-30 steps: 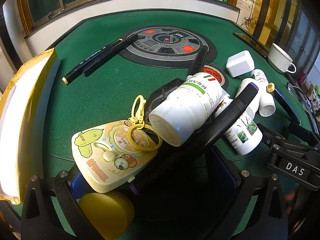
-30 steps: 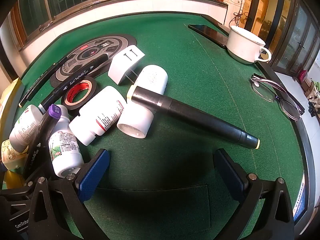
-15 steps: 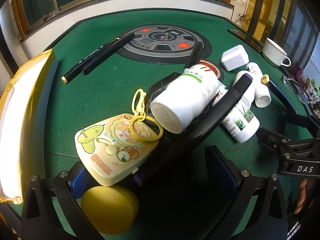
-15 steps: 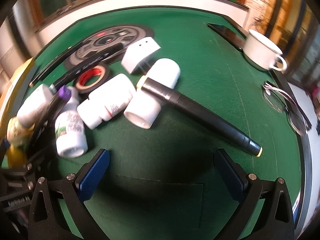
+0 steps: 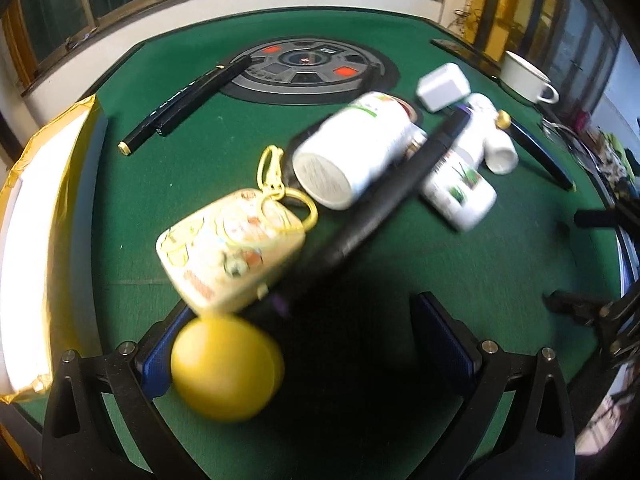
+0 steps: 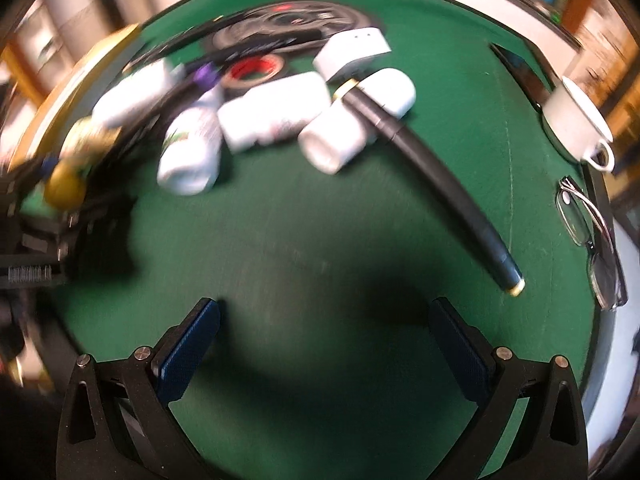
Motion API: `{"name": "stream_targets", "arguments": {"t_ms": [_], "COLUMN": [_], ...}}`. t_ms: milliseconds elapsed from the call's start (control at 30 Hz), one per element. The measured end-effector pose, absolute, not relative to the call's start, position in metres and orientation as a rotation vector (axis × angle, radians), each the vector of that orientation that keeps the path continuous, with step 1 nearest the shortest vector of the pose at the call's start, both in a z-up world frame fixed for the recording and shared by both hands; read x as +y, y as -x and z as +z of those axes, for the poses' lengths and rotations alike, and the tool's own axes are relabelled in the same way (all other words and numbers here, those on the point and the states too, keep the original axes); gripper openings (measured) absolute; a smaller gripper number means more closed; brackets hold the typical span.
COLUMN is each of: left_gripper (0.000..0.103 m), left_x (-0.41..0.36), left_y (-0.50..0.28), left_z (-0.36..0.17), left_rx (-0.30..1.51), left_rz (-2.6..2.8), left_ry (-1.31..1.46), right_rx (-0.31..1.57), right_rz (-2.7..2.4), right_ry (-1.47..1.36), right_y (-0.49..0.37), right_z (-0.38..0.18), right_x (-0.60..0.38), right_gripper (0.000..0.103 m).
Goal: Organize rigid objects
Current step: 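Grasp the yellow ball with the left tool while the right tool approaches a black marker, then close the right tool on the black marker pen and lift it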
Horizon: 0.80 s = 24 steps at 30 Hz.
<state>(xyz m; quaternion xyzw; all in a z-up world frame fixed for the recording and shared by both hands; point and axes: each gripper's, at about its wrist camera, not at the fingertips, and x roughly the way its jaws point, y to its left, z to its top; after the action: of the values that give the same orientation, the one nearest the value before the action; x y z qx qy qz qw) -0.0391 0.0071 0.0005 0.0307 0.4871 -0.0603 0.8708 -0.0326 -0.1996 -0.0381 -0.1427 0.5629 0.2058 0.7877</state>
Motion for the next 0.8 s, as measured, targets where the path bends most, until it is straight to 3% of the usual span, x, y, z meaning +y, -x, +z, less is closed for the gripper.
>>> {"name": "stream_targets", "arguments": {"t_ms": [100,200,467,800], "left_gripper": [0.103,0.103,0.103,0.103], "left_x": [0.010,0.010,0.010,0.010], "left_y": [0.046,0.047,0.047,0.048], "left_z": [0.000,0.000,0.001,0.001], "left_rx": [1.002,0.998,0.991,0.990], "left_rz": [-0.148,-0.160,-0.163,-0.165], "left_ry": [-0.077,-0.083,-0.079,-0.078], "right_rx": [1.188,1.154,1.094,1.213], "right_rz": [0.499,0.538,0.518,0.578], "right_ry": [0.304,0.258,0.298,0.381], "right_y": [0.045,0.046,-0.016,-0.061], "right_z": [-0.028,-0.014,0.018,-0.025], "right_x": [-0.211,-0.225,-0.241,-0.232], "right_gripper": [0.097,0.075,0.073,0.038]}}
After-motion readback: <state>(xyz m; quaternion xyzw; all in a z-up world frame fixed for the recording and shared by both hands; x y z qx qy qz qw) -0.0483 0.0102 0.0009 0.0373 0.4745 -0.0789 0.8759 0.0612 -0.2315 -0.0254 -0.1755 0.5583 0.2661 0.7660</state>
